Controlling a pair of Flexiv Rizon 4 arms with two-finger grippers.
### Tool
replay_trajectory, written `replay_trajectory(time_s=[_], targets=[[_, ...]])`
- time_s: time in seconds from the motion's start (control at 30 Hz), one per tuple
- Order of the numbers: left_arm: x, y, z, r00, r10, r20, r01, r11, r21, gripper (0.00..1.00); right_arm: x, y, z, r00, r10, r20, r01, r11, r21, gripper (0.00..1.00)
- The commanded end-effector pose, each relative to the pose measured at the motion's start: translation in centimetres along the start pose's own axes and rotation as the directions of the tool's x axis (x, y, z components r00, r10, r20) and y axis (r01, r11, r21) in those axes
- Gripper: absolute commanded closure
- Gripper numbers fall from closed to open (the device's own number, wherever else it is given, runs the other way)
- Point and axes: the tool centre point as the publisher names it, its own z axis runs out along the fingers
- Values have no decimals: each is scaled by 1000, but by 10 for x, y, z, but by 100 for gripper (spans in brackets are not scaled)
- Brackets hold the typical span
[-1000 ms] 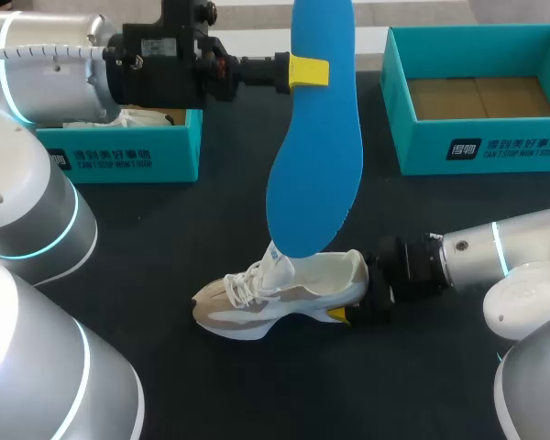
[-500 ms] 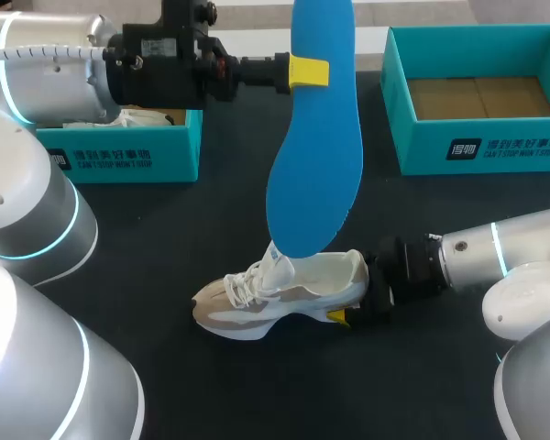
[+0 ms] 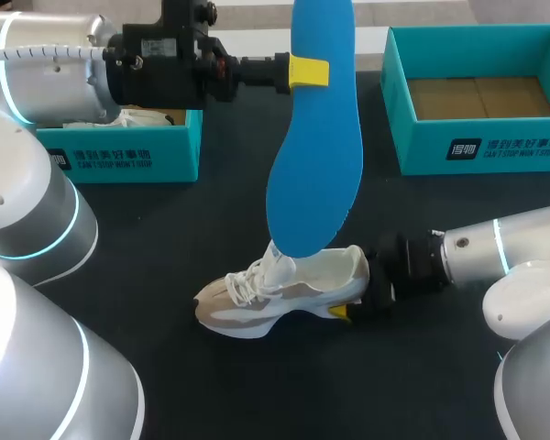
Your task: Take the shoe out of the shoebox, open the shoe tongue, remove and reinsert the insole, then place the shoe into the shoebox
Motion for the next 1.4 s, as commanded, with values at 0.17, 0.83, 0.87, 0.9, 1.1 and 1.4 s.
replay_trajectory(time_s=[0.17, 0.83, 0.87, 0.9, 1.1, 1.4], targets=[[-1, 0, 1, 1000, 0, 0, 0, 1000, -1, 100, 0, 10, -9, 1000, 6, -28, -5, 998, 63, 0], [-1, 0, 1, 1000, 0, 0, 0, 1000, -1, 100, 6, 46, -55, 999, 3, -49, 13, 946, 323, 0], [-1, 0, 1, 1000, 0, 0, 0, 1000, -1, 100, 6, 48, -56, 998, 4, -56, 15, 938, 347, 0], [-1, 0, 1, 1000, 0, 0, 0, 1000, -1, 100, 5, 50, -57, 998, 4, -65, 21, 924, 381, 0], [-1, 0, 1, 1000, 0, 0, 0, 1000, -1, 100, 4, 60, -60, 999, 34, 12, -35, 828, 560, 0], [-1, 0, 1, 1000, 0, 0, 0, 1000, -1, 100, 4, 60, -60, 999, 34, 12, -35, 828, 560, 0]])
